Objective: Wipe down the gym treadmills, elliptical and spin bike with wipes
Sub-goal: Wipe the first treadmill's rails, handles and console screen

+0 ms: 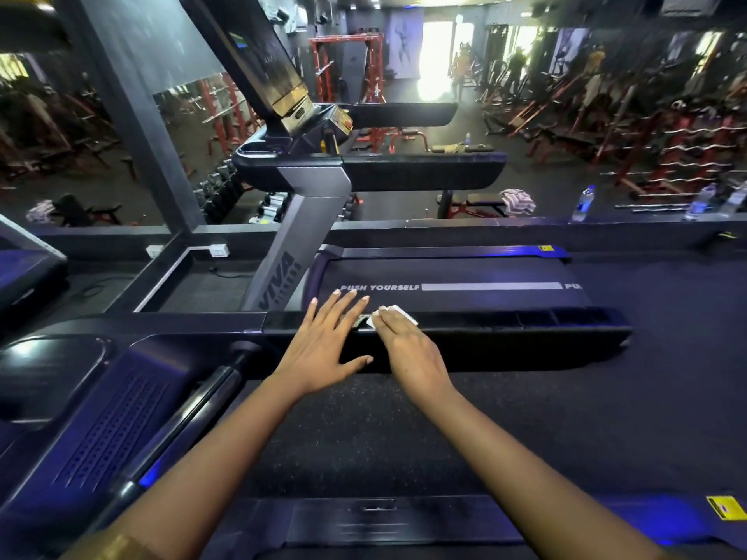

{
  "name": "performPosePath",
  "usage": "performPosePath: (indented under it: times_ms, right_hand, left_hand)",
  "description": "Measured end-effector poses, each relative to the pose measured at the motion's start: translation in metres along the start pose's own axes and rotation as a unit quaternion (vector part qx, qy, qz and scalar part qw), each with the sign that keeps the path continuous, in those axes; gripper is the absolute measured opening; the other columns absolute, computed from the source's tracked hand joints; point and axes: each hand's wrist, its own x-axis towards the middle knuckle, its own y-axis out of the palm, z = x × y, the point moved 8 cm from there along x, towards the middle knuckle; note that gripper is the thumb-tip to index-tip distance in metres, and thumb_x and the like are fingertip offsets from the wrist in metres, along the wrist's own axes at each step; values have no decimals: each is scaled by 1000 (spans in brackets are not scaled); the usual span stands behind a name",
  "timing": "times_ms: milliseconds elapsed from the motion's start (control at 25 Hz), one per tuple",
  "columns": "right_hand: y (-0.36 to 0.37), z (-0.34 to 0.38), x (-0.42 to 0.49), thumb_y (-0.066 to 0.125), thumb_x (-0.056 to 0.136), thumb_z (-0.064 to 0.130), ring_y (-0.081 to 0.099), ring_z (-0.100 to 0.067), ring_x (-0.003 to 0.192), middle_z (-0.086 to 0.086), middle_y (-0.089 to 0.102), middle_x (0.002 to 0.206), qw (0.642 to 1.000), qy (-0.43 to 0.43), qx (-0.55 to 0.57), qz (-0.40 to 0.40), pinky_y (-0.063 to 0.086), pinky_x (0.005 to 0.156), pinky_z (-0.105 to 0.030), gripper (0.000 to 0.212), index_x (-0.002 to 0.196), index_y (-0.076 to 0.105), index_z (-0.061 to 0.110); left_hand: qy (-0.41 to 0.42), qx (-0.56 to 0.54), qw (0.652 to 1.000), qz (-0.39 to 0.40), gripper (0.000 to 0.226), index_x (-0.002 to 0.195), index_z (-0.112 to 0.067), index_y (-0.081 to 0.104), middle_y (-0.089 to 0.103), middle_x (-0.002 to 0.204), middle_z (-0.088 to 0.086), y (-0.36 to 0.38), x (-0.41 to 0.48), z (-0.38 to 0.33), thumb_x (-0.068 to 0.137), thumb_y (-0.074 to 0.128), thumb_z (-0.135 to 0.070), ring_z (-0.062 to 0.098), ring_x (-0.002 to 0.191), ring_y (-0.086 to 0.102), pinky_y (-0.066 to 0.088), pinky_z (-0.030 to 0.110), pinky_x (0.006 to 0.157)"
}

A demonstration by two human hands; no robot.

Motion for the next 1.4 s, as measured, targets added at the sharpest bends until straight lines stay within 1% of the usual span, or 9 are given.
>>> performPosePath:
  times_ms: [240,400,520,680,840,1040,1120,1240,1400]
  right_hand:
    - [-36,-96,-31,36,95,0,15,-12,143,-1,24,154,994,82,-57,-50,1,107,-12,54,147,26,12]
    - [-74,-155,-52,38,90,-7,26,-15,140,-4,34,149,977,182,-66,-95,13,111,-17,55,143,36,9]
    - [-59,-114,-38,37,93,-2,33,-14,135,-5,41,145,988,128,-38,-80,18,107,-15,47,138,43,8]
    - [-32,-84,-40,37,99,10,20,-9,141,0,31,151,995,80,-26,-56,12,112,-13,45,144,35,13]
    - [-58,-140,-70,36,95,0,16,-10,142,2,26,153,987,142,-47,-62,1,105,-10,52,145,31,13]
    - [-85,-176,-85,48,75,-19,43,-24,131,-10,49,139,961,222,-73,-147,31,107,-28,60,130,53,4]
    - [-68,-146,-70,51,68,-22,51,-32,122,-17,56,129,972,171,-62,-150,30,105,-37,59,123,59,-1]
    - [-41,-102,-60,45,68,-7,56,-28,117,-13,61,123,985,90,-74,-127,32,100,-33,53,118,62,0]
    - [-55,-138,-76,58,63,-13,61,-27,111,-12,64,118,973,88,-127,-171,39,94,-31,53,114,65,0]
  left_hand:
    - [90,35,994,49,92,151,-29,-7,1,161,-1,13,40,-58,72,10,-74,19,148,-4,-10,40,116]
    - [129,79,988,25,87,151,-28,1,21,158,1,22,44,-68,78,20,-72,24,146,18,8,47,117]
    - [139,85,987,3,86,150,-23,22,42,148,4,24,41,-67,79,36,-69,27,135,42,29,49,110]
    - [145,75,986,-10,86,148,-23,22,45,146,4,22,40,-68,77,40,-69,26,131,47,35,48,106]
    - [139,86,986,-5,87,149,-22,29,46,145,4,23,40,-67,77,40,-70,27,130,47,36,50,107]
    - [140,85,986,-6,88,148,-22,30,47,144,4,23,40,-68,76,41,-71,27,129,48,37,50,106]
    - [138,81,987,-2,87,148,-22,29,46,144,4,22,41,-68,77,38,-71,27,130,48,35,50,107]
    - [132,38,990,18,88,152,-29,14,28,155,0,18,43,-68,77,25,-74,24,143,28,17,47,116]
    - [129,-23,990,48,90,151,-33,4,15,159,-3,14,62,-89,73,13,-77,18,147,12,4,42,119]
